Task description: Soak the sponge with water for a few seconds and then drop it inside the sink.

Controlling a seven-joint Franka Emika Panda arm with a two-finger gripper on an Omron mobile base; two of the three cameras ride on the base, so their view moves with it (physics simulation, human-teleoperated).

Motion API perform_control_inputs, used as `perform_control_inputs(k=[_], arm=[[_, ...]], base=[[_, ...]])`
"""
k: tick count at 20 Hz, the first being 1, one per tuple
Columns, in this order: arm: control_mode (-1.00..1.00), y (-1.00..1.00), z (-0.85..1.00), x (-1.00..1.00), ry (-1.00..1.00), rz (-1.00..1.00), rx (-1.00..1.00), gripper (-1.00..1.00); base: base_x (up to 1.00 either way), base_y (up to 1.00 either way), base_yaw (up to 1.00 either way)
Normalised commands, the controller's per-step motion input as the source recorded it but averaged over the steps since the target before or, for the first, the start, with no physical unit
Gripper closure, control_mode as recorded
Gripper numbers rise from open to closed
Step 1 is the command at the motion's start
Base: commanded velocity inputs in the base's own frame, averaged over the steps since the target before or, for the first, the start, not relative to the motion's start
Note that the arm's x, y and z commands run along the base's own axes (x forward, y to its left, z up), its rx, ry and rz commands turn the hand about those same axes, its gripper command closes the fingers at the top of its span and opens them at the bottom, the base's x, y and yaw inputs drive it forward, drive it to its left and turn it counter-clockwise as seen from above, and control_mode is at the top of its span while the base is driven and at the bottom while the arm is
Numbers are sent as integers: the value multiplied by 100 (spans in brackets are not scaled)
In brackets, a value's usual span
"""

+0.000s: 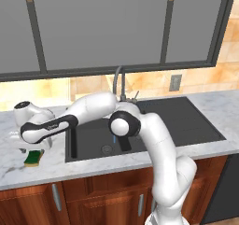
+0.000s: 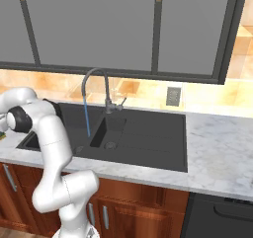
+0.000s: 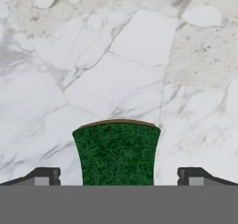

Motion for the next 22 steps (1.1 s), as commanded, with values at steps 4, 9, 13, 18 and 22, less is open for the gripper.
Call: perform_control_inputs(k=[4,9,13,18,22], arm=[[-100,14,-10,0,2,0,-1,-100],[-100,10,-11,0,2,0,-2,-100],[-100,1,0,1,2,0,-5,-100],[-100,0,0,0,2,0,-4,-100],[-100,0,-5,0,1,0,-4,-100]], base=[[0,0,0],[0,0,0],[0,0,0],[0,0,0],[0,0,0]])
